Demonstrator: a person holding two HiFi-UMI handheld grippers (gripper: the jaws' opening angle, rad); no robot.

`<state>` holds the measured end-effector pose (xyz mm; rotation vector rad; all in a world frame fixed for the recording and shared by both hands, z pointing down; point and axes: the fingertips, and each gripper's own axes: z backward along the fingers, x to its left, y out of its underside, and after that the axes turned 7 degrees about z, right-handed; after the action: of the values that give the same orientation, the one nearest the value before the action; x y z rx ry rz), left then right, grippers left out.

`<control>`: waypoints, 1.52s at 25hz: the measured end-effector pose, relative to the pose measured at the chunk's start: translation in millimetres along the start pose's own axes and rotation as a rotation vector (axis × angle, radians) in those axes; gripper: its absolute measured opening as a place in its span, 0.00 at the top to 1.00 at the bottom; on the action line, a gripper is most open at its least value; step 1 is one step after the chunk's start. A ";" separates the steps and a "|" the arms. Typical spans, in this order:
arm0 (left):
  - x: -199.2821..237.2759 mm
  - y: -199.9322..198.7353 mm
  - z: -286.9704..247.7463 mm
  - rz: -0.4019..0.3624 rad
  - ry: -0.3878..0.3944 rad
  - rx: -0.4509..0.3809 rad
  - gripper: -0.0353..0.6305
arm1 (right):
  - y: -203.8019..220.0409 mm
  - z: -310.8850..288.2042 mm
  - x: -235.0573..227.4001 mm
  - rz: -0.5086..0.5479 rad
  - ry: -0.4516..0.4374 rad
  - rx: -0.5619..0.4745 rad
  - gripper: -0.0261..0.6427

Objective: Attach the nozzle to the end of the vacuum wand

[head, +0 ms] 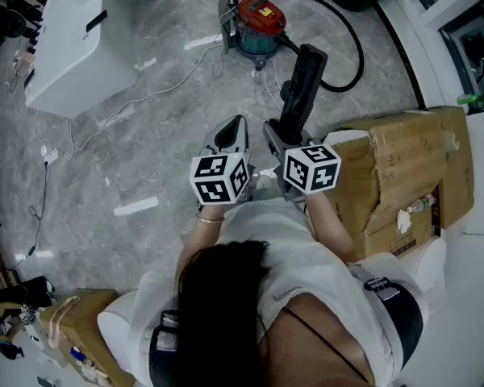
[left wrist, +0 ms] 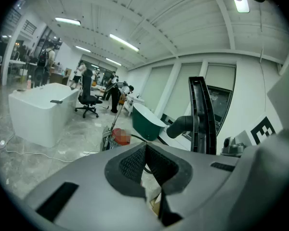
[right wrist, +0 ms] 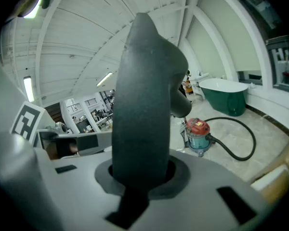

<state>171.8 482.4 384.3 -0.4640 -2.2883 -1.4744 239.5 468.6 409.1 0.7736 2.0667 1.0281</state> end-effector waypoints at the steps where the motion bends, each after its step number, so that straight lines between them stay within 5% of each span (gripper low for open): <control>1: -0.5 -0.6 -1.0 -0.005 -0.001 -0.004 0.94 | -0.9 0.1 -1.3 0.004 0.001 -0.003 0.87; 16: -15.7 1.5 -10.1 -0.045 -0.018 -0.007 0.94 | -6.7 11.9 -17.2 -0.057 -0.024 -0.034 0.87; 38: -23.6 -1.8 -34.2 -0.019 -0.039 -0.058 0.94 | -15.1 22.1 -37.9 0.044 -0.044 -0.010 0.87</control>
<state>196.2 448.7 384.6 -0.4922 -2.2906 -1.5583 276.0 441.9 398.5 0.8328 2.0137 1.0352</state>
